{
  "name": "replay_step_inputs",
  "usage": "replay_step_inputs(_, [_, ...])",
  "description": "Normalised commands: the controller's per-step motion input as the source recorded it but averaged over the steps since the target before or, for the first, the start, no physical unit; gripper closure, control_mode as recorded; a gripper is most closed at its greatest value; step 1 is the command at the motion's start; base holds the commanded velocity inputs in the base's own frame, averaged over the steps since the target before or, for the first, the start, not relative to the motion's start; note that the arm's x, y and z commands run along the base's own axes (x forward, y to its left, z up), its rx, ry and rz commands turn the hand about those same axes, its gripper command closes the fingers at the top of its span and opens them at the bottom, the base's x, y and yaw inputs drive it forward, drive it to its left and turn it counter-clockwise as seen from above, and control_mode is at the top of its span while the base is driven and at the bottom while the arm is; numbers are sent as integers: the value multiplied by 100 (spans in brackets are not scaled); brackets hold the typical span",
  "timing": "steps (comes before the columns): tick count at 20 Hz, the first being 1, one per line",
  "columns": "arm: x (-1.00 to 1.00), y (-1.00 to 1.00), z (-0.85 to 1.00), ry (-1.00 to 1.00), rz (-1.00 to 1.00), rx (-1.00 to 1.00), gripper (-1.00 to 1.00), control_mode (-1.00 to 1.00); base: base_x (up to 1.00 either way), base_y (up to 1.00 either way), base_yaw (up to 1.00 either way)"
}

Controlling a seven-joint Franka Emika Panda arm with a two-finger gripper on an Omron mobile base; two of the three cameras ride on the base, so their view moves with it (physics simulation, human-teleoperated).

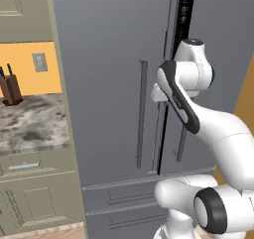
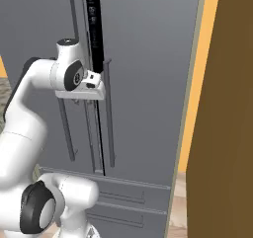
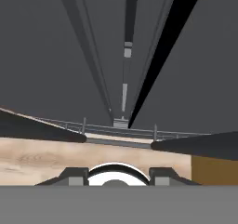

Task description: Open the fridge, remove the pear, lime, and steak, and place them on any counter.

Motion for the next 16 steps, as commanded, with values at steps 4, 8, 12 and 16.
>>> replay_step_inputs(4, [-1, 0, 0, 0, 0, 0, -100, 100, -42, -12, -5])
replay_step_inputs(8, [0, 0, 0, 0, 0, 0, -100, 100, -63, -10, -7])
replay_step_inputs(12, [-6, -5, 0, -4, -1, 0, -100, -100, -38, -4, -3])
replay_step_inputs(16, [4, -52, 11, -32, -11, 0, -100, -100, 0, 0, 0])
